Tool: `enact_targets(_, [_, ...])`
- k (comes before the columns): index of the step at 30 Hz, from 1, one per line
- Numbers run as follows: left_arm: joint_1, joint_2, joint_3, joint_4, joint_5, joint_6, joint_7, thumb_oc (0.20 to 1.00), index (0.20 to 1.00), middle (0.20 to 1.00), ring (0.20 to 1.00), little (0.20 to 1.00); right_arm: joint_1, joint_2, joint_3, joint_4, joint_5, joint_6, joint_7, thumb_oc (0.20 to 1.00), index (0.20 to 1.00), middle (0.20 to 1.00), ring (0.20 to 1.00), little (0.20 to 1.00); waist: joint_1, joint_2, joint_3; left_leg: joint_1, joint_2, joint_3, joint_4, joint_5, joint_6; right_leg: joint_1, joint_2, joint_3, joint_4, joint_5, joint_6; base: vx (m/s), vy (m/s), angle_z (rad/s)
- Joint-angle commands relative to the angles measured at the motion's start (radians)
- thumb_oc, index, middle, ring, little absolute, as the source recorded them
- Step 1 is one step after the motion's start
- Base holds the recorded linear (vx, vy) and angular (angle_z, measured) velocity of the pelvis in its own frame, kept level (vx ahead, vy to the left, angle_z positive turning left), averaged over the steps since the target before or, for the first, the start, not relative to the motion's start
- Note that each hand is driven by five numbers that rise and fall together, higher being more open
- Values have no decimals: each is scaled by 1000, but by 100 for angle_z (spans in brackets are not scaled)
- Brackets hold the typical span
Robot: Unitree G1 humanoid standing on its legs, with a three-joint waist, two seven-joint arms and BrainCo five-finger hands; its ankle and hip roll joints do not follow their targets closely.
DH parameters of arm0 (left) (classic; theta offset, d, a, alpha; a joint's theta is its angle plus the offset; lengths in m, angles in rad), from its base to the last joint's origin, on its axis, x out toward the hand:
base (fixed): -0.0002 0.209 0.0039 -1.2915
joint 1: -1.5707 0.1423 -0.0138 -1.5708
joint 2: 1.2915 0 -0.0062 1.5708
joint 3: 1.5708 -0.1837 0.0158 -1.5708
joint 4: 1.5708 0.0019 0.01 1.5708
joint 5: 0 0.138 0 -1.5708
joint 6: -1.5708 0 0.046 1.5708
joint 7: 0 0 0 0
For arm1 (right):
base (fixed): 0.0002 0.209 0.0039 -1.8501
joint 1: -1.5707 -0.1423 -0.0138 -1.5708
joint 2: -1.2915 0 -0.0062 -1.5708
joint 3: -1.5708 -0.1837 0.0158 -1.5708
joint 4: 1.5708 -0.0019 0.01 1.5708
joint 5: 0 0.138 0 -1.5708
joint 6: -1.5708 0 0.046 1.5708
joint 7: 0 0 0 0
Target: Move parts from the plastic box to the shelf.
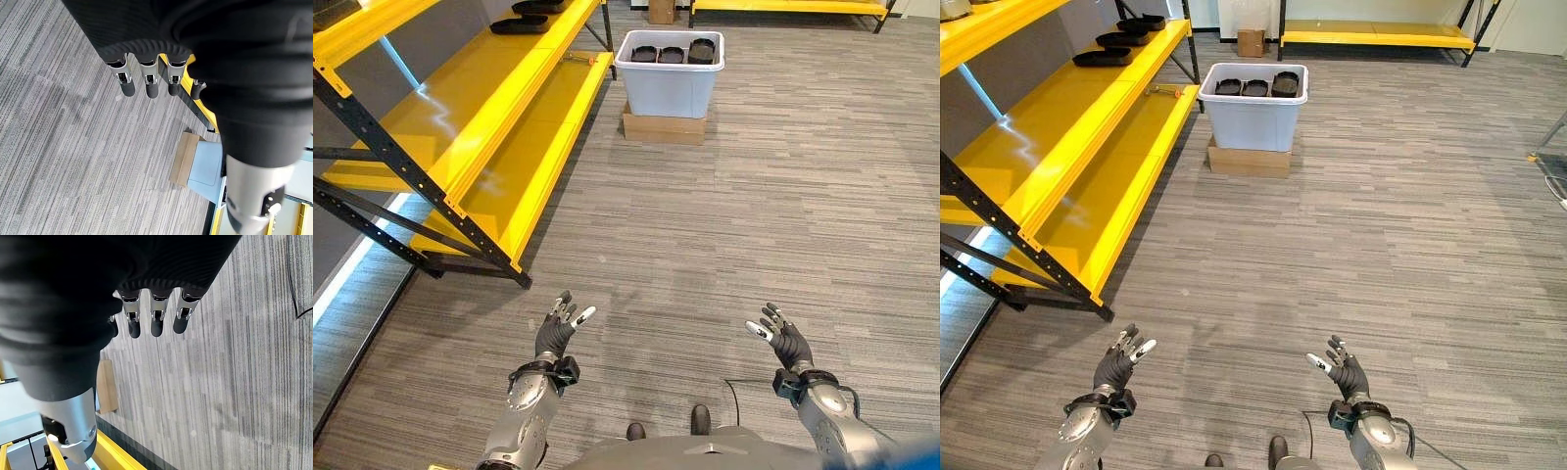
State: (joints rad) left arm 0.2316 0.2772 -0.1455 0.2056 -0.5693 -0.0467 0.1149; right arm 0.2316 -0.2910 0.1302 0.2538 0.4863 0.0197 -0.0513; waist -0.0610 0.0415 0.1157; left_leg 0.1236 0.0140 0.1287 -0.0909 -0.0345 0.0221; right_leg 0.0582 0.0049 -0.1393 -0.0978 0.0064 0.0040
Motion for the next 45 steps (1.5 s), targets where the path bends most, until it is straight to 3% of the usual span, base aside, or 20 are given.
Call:
enact_targets(1, [-11, 25, 39, -12, -2, -43, -14, 1000, 1000, 1000, 1000, 1000, -18, -13, 13, -31, 9, -39, 4, 1000, 1000, 1000, 1000, 1000, -2, -53, -31, -31, 65, 0, 4, 11, -64, 59, -71, -20, 11, -65, 102, 0, 0, 0])
enact_targets(31, [-10, 39, 46, -29, 30, -41, -16, 1000, 1000, 1000, 1000, 1000, -26, -15, 13, -22, -1, -35, 10, 1000, 1000, 1000, 1000, 1000, 2, -54, -22, -40, 51, -1, 4, -3, -45, 50, -85, -16, 13, -63, 113, 3, 8, 0])
enact_targets(39, [-32, 60, 46, -42, 43, -44, -14, 1000, 1000, 1000, 1000, 1000, -51, -15, 7, -22, 4, -29, 18, 1000, 1000, 1000, 1000, 1000, 9, -42, -4, -57, 15, -6, 42, -39, -1, -12, -132, -1, 153, -85, 138, 12, 127, -5])
enact_targets(41, [-46, 69, 44, -46, 43, -44, -15, 1000, 1000, 1000, 1000, 1000, -53, -7, 3, -25, 7, -31, 22, 1000, 1000, 1000, 1000, 1000, 1, -33, 13, -73, -9, -20, 74, -54, 17, -56, -161, -5, 255, -85, 154, -13, 215, -5])
enact_targets(43, [-52, 74, 42, -45, 47, -44, -15, 1000, 1000, 1000, 1000, 1000, -52, -6, 2, -25, 8, -32, 23, 1000, 1000, 1000, 1000, 1000, -3, -31, 21, -78, -19, -26, 85, -60, 25, -80, -173, 1, 301, -69, 158, -13, 126, 8])
enact_targets(44, [-61, 75, 39, -42, 48, -44, -15, 1000, 1000, 1000, 1000, 1000, -50, -3, 0, -24, 10, -32, 24, 1000, 1000, 1000, 1000, 1000, -9, -27, 30, -81, -29, -34, 96, -67, 34, -100, -188, 7, 344, -38, 162, 14, 215, 22])
enact_targets(45, [-63, 74, 36, -39, 55, -43, -16, 1000, 1000, 1000, 1000, 1000, -43, 2, 0, -29, 14, -33, 28, 1000, 1000, 1000, 1000, 1000, -18, -21, 43, -74, -49, -45, 106, -77, 53, -160, -212, 27, 465, 30, 156, 6, 295, 20])
